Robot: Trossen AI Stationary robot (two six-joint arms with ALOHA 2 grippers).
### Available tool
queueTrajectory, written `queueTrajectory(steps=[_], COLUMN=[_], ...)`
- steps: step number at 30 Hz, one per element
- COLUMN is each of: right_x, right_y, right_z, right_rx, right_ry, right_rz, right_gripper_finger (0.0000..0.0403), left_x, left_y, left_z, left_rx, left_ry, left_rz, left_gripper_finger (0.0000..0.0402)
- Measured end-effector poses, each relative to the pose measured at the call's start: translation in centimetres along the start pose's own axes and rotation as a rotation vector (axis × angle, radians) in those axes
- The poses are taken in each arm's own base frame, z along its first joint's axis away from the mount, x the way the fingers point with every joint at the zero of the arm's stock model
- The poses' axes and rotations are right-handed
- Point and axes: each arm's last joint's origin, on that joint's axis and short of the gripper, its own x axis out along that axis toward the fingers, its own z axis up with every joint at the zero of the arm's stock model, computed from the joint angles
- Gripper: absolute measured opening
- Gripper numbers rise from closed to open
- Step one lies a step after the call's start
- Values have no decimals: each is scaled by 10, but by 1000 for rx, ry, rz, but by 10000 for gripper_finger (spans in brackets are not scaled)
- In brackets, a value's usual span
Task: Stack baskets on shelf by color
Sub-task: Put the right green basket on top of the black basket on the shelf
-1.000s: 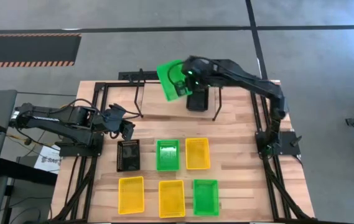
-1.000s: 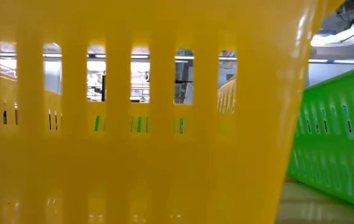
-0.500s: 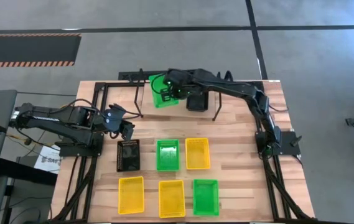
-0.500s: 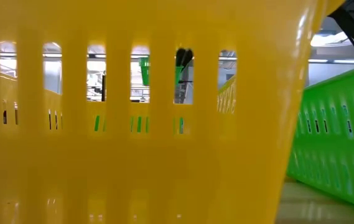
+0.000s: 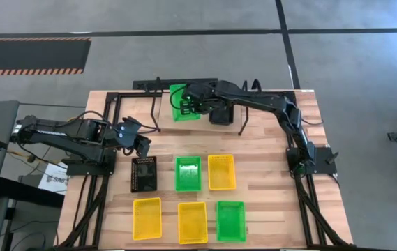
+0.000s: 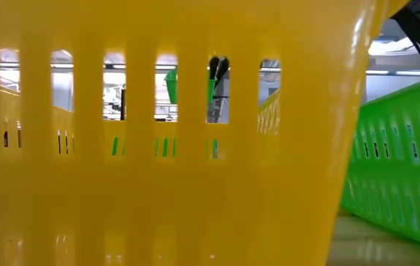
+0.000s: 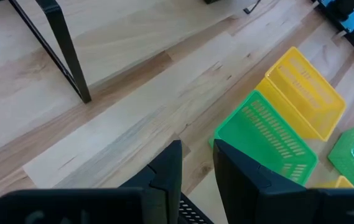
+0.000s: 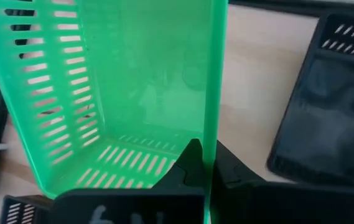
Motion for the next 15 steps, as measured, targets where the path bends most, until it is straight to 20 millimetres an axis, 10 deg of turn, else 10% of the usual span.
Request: queueTrajectory(steps=[15], right_x=[22], right_y=[-4], right_z=[-21], right_rx=[29], right_ry=[36], right_rz=[-63], right_gripper_finger=[4], left_x=[0], left_y=[0], left_z=[0], left_rx=[-1], left_ry=[5], left_rz=[-4], left_gripper_finger=[77])
